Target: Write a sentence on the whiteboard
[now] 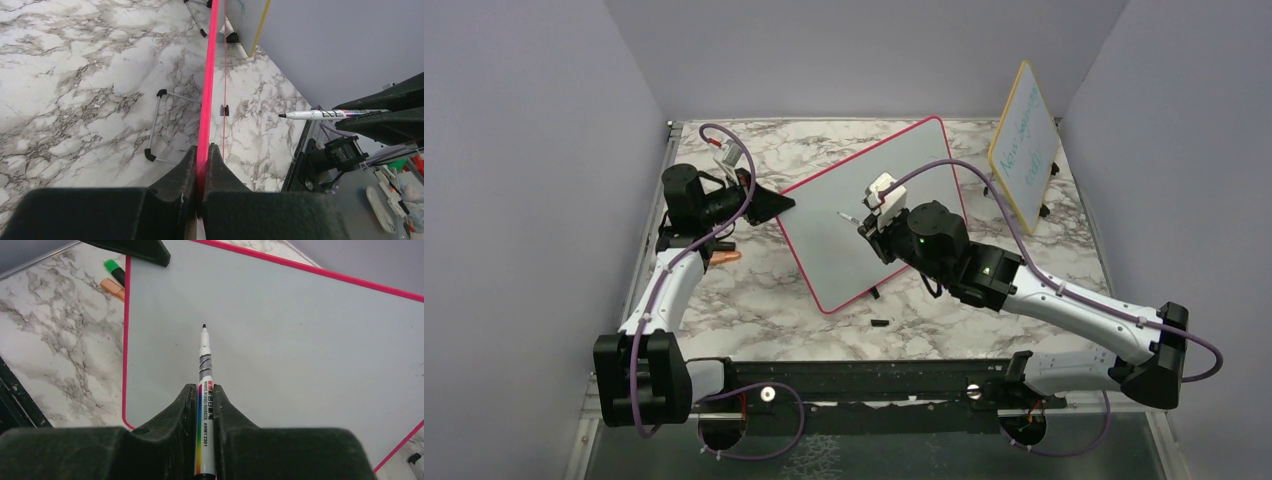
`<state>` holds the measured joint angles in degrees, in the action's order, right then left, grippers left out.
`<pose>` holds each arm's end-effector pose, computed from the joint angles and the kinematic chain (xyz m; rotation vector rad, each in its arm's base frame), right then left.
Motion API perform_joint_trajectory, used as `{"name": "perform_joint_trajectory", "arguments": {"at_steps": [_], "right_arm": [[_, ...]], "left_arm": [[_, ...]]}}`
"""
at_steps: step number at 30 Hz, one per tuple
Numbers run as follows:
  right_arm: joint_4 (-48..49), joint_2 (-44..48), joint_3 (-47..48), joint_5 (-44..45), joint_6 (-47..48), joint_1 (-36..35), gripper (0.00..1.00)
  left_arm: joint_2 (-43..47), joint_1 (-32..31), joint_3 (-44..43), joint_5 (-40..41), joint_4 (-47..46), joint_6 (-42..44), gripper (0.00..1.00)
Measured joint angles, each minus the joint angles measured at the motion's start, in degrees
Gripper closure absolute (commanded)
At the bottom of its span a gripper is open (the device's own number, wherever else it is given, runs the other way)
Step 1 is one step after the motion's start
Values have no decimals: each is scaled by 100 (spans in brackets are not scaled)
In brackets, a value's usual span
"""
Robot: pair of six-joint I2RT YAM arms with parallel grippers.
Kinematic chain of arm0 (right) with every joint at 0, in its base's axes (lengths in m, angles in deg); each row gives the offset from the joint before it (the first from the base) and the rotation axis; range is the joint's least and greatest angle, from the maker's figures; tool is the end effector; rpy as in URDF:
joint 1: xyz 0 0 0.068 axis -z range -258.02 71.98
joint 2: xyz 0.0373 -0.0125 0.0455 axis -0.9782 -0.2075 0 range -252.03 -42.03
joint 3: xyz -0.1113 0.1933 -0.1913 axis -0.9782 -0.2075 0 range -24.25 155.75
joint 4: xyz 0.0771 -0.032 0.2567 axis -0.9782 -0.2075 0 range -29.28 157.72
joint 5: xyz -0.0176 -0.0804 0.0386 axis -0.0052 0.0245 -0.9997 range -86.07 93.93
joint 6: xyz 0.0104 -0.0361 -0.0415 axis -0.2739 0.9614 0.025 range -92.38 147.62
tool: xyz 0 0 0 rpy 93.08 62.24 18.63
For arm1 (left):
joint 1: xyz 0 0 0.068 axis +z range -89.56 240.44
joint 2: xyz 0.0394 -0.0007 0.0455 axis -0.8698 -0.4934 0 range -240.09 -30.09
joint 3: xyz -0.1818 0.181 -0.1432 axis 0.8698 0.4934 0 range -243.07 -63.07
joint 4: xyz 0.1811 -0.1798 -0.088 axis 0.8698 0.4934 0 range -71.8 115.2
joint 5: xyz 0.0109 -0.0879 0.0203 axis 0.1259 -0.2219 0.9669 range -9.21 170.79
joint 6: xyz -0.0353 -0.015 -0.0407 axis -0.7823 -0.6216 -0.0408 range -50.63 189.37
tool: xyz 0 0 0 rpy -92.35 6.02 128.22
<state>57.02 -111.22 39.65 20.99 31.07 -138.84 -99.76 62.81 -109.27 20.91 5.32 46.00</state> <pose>0.1481 0.2420 0.3862 -0.8053 1.6749 0.4251 0.2706 -0.0222 0.3180 0.3970 1.7634 -1.1703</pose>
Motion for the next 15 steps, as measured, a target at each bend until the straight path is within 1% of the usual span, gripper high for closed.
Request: {"name": "perform_joint_trajectory", "arguments": {"at_steps": [7,15], "right_arm": [[13,-146,90,4,278,-26,99],[13,-564,505,74,605,-299,99]], "left_arm": [[-4,2,-63,-37,195,138,100],[-7,0,-92,-83,264,221,100]]}}
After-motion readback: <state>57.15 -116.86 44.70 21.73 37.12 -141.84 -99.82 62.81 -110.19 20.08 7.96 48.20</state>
